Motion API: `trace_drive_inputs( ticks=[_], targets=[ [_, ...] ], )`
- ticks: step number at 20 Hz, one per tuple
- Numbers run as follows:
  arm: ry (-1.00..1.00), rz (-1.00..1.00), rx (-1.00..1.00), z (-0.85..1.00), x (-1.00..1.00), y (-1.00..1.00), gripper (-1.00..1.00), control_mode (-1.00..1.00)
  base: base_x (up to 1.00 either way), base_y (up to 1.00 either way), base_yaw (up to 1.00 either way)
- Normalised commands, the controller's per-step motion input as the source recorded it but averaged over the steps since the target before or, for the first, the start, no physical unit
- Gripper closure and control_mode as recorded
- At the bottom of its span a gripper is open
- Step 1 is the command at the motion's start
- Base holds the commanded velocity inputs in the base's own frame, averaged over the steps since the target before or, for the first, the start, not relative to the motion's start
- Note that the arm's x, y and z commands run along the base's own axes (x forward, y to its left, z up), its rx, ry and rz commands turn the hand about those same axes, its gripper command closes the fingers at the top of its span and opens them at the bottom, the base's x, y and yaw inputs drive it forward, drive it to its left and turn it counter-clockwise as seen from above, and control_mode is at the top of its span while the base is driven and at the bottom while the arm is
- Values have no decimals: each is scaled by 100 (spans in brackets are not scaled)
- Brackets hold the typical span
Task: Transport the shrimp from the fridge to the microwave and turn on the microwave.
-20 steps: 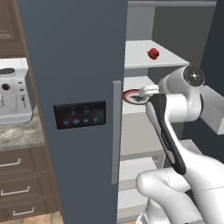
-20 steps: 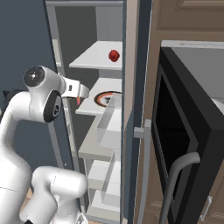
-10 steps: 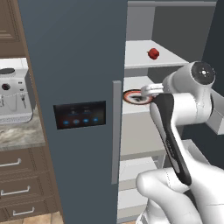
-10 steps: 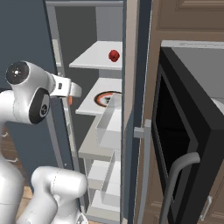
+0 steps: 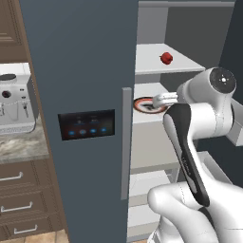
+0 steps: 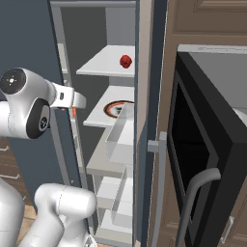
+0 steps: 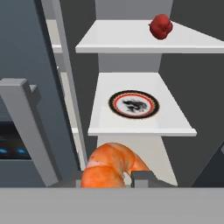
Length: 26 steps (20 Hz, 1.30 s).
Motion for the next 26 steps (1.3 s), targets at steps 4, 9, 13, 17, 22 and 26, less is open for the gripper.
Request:
trace_drive_inputs(
  ticks=[4,9,13,17,22,26],
  targets=[
    [0,0,0,0,-1,0,100,-100,0,0,0],
    [0,0,0,0,0,0,100,-100,0,0,0],
    [0,0,0,0,0,0,100,-100,0,0,0],
    [0,0,0,0,0,0,100,-100,0,0,0],
    [0,0,0,0,0,0,100,-100,0,0,0],
    [0,0,0,0,0,0,100,100,-21,1,-2]
  ],
)
